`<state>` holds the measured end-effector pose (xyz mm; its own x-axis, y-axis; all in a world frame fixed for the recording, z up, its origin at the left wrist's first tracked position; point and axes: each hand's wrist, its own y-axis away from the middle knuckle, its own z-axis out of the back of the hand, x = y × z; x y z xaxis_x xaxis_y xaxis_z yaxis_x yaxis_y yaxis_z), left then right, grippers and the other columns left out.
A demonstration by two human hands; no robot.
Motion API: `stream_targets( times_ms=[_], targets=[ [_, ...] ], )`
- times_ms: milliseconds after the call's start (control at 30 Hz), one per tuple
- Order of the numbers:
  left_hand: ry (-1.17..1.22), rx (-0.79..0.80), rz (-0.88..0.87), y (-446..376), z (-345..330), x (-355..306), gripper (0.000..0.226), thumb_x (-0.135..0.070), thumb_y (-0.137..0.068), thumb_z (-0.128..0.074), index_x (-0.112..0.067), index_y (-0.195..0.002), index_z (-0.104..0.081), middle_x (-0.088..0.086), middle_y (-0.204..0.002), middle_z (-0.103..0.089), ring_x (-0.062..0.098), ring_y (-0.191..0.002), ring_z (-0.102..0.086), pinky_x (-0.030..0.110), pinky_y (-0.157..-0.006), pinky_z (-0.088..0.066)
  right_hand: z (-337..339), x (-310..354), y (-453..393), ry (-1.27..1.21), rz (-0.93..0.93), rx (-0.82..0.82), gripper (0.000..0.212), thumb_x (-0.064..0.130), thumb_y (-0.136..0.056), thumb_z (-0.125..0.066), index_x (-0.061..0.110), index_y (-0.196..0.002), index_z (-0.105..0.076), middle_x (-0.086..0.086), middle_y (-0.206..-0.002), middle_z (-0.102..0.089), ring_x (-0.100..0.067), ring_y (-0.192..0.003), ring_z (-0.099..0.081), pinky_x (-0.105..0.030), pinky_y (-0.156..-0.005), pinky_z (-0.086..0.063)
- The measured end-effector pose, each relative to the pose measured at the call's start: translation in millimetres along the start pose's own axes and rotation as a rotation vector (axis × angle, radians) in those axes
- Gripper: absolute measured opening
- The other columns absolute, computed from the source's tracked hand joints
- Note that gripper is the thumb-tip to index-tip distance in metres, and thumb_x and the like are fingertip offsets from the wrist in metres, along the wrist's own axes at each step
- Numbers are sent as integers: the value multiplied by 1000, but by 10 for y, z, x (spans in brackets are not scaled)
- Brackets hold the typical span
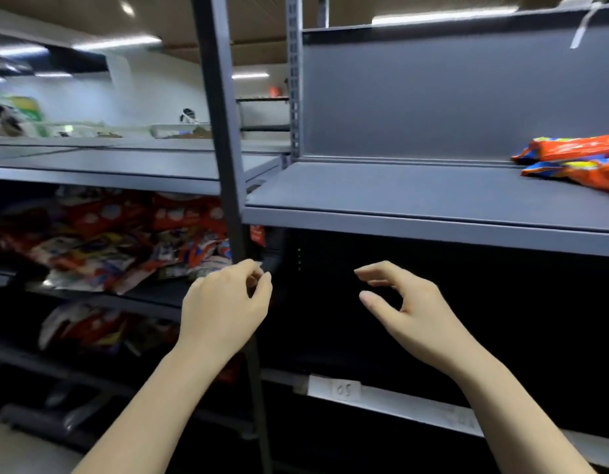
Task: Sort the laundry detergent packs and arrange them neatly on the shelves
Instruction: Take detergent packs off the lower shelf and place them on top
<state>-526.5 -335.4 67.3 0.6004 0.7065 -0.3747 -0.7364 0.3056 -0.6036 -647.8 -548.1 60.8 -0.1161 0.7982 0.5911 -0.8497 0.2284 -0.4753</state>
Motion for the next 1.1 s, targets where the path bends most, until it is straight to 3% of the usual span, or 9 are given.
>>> stream_targets(
  times_ms=[233,400,633,833,967,1100],
  targets=[
    [-108,53,209,143,234,898,19,-42,-93,-47,-30,-81,-57,-12,-49,-49,9,-54,-51,25,-50,-32,-836,283,-267,9,63,174,28,40,-91,-52,40,-118,-55,28,-116,-57,15,-110,-48,-6,-87,-36],
    [-163,82,318,123,324,1464,20,-43,-95,-44,-29,-87,-57,-10,-59,-55,15,-64,-57,30,-57,-38,-1398,450,-528,-23,117,284,29,44,-91,-49,42,-120,-52,28,-118,-56,14,-111,-47,-10,-89,-37],
    [-253,70,430,34,388,2199,20,-43,-95,-43,-29,-90,-57,-13,-63,-57,7,-62,-54,28,-60,-39,-2179,675,-964,-83,170,399,33,45,-93,-48,38,-125,-49,25,-124,-52,8,-115,-47,-18,-94,-40],
    [-295,73,446,-350,287,2824,22,-46,-95,-42,-31,-92,-58,-12,-71,-64,8,-65,-59,27,-61,-49,-2795,716,-1427,-71,142,392,34,41,-93,-49,34,-126,-50,20,-126,-54,3,-114,-48,-20,-93,-39],
    [-264,141,434,-757,129,3149,24,-47,-95,-41,-29,-95,-57,-11,-76,-66,11,-68,-62,30,-67,-53,-3108,669,-1810,-48,61,344,36,37,-93,-52,28,-128,-51,13,-126,-56,-4,-115,-51,-22,-90,-39],
    [-233,210,427,-1119,-19,3399,24,-47,-94,-42,-28,-98,-56,-7,-90,-68,16,-75,-63,30,-65,-54,-3306,612,-2100,-61,-2,314,28,34,-92,-53,28,-119,-54,13,-121,-57,-7,-111,-53,-23,-86,-40]
  ],
)
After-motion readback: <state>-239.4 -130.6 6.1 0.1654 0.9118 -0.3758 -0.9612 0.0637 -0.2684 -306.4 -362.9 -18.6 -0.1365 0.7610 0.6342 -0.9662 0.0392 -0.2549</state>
